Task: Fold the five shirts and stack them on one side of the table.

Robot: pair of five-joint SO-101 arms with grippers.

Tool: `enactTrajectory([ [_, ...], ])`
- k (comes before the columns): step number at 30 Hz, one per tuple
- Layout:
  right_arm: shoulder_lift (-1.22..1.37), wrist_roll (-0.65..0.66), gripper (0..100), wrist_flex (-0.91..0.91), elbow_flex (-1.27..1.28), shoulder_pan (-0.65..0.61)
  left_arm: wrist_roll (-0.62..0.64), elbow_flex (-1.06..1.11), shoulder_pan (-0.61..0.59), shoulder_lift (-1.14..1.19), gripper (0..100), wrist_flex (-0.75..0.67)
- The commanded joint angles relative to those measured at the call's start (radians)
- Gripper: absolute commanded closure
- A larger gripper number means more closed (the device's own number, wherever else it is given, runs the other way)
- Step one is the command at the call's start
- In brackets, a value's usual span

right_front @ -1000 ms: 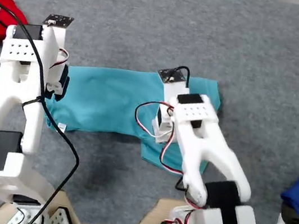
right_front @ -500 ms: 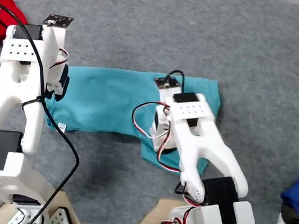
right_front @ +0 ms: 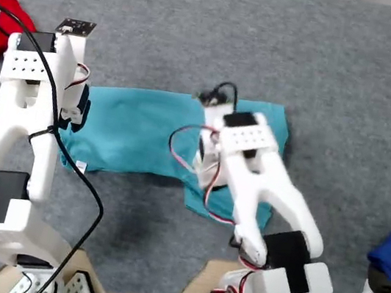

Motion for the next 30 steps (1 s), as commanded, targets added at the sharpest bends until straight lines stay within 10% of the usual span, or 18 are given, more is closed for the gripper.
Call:
enactTrajectory([
  [1,0.007,0.052,99.2,-0.021,-0.133,0.084,0.000,0.000,0.002,-0.044,93,-0.002],
  [30,0.188,0.072,99.3,0.028,-0.165,0.122,0.000,0.000,0.002,-0.044,93,-0.002],
])
